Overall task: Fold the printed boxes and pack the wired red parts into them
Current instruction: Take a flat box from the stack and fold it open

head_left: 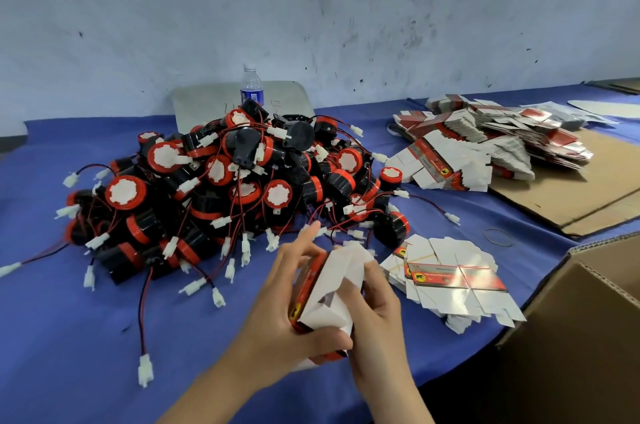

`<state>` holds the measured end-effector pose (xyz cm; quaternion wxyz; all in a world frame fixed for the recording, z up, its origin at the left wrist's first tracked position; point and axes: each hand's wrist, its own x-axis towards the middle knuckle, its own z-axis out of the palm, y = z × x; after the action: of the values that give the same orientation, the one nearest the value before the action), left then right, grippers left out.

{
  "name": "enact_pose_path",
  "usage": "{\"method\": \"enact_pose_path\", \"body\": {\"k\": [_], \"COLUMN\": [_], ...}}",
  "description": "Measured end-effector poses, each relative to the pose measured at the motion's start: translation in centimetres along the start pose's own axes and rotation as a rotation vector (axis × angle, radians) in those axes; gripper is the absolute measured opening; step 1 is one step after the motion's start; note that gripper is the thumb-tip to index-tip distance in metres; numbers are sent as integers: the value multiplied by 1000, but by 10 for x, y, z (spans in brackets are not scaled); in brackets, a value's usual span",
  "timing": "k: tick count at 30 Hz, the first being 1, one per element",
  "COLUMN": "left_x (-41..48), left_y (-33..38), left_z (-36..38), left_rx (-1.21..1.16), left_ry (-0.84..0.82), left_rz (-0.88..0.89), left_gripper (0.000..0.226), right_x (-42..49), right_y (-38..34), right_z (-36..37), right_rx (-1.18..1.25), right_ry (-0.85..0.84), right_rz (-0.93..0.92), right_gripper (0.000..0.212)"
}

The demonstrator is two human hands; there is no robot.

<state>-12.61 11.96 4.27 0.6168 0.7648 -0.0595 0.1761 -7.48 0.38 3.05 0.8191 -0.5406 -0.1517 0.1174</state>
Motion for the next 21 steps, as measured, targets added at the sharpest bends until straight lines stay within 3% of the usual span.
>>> {"method": "enact_pose_path", "body": {"k": [5,9,13,17,19,21], "left_x": [-6,-8,-8,-6,-6,-6], "left_y": [8,11,16,19,22,26], "left_z": [4,5,7,9,5,2], "left_rx": [-8,-106,-171,-230,-193,-153], "left_ry": [-2,50,69,176,172,130], "left_rz": [7,-72,-86,-126,-127,-88], "left_gripper": [84,64,49,28,22,31], "right_x": [-5,-9,-11,-15,-16,-16], "right_y": [-9,-11,-9,-6,-2,0], "right_z": [1,2,3,-2,-3,-4], "right_rx": [-137,-265,-409,-464,-595,-547], "right_ry": [-65,-107,-103,-218,-206,-152], "right_rz": [-264,-340,-403,-432,-500,-488], "right_gripper": [23,30,22,62,65,61]}}
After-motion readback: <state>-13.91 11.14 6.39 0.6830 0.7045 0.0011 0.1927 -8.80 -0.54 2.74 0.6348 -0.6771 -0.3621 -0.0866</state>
